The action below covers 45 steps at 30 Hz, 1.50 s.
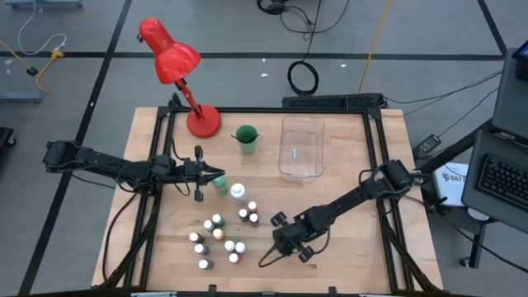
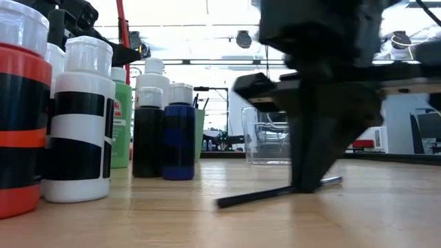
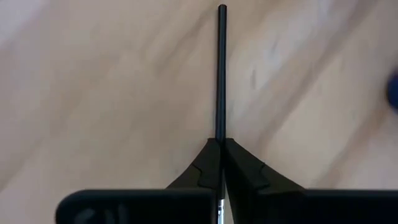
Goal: Pick & Place Paint Supplies
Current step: Put the silver paintbrush into the green cup
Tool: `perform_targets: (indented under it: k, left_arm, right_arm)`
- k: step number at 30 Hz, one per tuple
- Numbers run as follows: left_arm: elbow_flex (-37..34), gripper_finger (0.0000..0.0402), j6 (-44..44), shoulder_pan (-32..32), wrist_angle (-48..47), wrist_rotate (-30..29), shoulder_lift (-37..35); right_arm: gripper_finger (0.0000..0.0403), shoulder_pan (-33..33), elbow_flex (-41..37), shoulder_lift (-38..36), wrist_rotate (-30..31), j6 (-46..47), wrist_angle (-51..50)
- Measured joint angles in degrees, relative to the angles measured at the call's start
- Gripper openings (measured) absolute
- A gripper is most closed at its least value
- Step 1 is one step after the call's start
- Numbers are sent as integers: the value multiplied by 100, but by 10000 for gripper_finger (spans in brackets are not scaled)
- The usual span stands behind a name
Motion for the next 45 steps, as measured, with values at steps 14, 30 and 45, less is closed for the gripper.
perform_targets:
  k: [14,30,45]
  left_arm:
    - [0,33,-2,0,38,-2,-1]
    - [-1,33,19,2,616,49,1]
    - [3061,182,1097,-264,492,414,3128]
  right_arm:
    - [2,346,-15,-906,807,218,81]
    - [2,-584,-2042,-3558,1246,-437,3583]
    - [1,-1799,-3733,-4046,-716,10,6656]
